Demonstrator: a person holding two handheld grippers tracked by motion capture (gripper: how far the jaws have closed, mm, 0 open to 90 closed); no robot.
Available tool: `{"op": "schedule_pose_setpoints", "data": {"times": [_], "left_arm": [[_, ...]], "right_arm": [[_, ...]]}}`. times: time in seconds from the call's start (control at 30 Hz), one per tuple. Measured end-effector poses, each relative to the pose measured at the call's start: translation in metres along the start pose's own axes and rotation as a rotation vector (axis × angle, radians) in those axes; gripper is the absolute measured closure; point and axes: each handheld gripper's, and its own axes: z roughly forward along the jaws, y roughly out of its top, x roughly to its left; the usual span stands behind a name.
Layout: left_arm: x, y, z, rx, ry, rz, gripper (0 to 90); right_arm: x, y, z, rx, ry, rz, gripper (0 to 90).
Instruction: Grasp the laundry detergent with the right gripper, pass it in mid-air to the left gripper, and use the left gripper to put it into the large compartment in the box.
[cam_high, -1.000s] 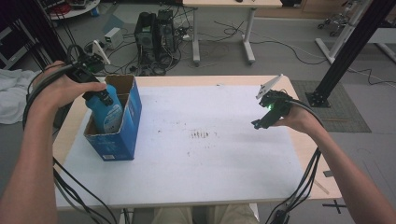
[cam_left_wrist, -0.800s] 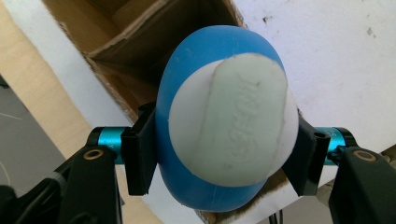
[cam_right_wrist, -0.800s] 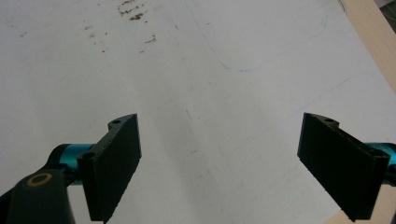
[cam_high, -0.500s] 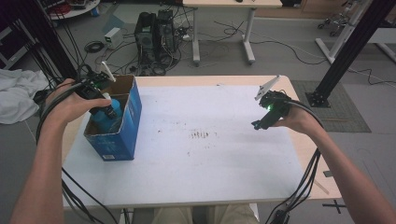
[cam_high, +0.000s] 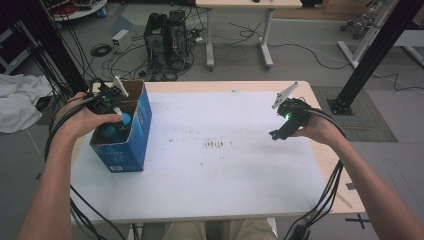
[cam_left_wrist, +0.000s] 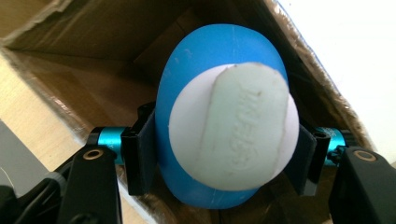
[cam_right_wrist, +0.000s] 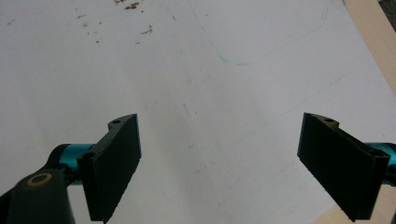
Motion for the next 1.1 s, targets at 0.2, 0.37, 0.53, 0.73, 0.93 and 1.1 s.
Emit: {"op": "schedule_pose_setpoints", "data": {"times": [0.2,0.37,0.53,0.73,0.93,1.1], "left_arm": [[0.000,0.000,0.003,0.006,-0.003,0.005,37.3],[0.003,-0.003,0.012,0.003,-0.016,0.012,37.2],[0.001,-0.002,0.011,0.008,-0.009,0.019,37.0],[0.005,-0.001,0.013,0.008,-0.020,0.006,36.9],[0.004,-0.001,0.013,0.008,-0.017,0.004,36.8],[0.004,-0.001,0.012,0.011,-0.015,0.005,36.2]], "right_arm": [[0.000,0.000,0.000,-0.002,0.002,0.003,12.7],[0.002,0.001,0.002,0.007,-0.001,-0.005,12.7],[0.003,0.001,0.003,0.012,0.000,0.001,12.7],[0.003,0.000,0.004,0.010,0.001,-0.004,12.7],[0.005,-0.002,0.005,0.014,0.001,0.003,12.7],[0.006,-0.002,0.006,0.017,0.003,0.004,12.7]]}}
